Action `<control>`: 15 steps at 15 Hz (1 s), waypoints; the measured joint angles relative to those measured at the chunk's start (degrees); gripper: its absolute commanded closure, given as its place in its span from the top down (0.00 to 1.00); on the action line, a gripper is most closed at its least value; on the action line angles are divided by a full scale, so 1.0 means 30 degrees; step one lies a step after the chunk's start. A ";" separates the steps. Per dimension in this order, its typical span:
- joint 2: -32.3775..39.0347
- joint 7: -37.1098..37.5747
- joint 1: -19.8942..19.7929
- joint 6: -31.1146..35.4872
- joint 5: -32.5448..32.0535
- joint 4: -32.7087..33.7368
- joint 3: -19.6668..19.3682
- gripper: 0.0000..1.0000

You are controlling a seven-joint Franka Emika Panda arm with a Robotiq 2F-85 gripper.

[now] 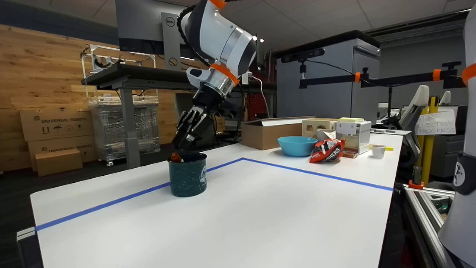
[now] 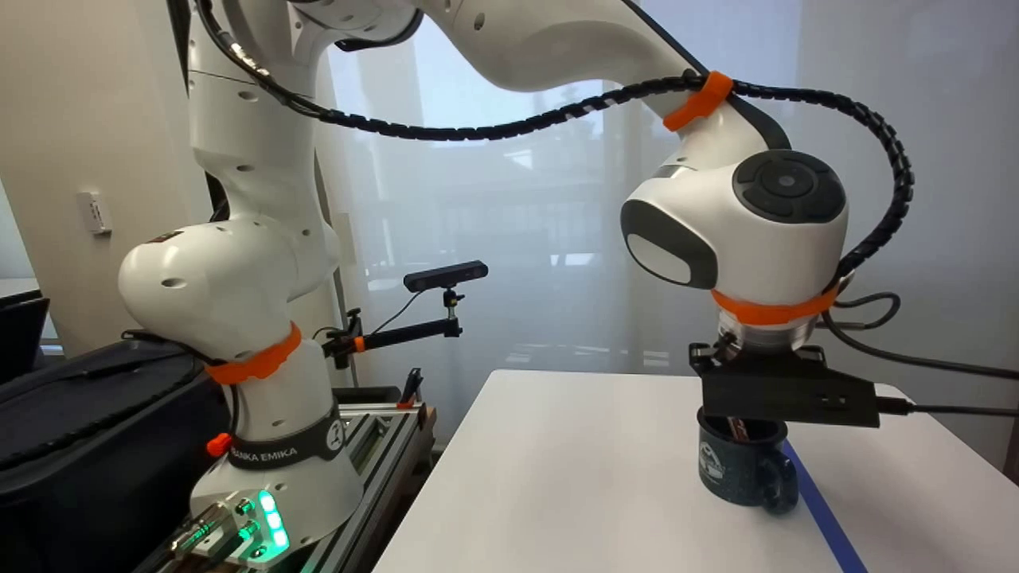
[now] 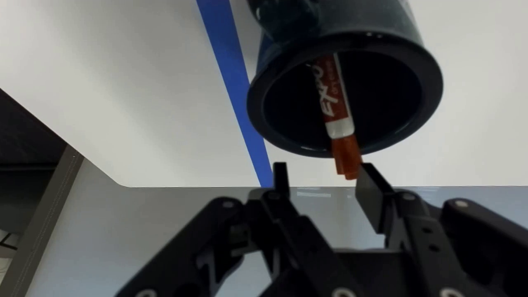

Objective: Remove the marker from the cup and put it on the table inside the blue border

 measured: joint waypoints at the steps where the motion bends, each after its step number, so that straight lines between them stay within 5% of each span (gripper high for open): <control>1: 0.0119 -0.0020 -0.0001 -0.0029 0.0031 0.0000 0.0092 0.40; 2: 0.0233 -0.0062 -0.0001 -0.0068 0.0097 0.0000 0.0161 0.50; 4: 0.0437 -0.0069 -0.0018 -0.0173 0.0217 -0.0021 0.0201 0.48; 5: 0.0503 -0.0078 -0.0068 -0.0232 0.0287 -0.0060 0.0202 0.56; 15: 0.0637 -0.0551 -0.0766 -0.0391 0.0772 -0.0566 0.0197 0.48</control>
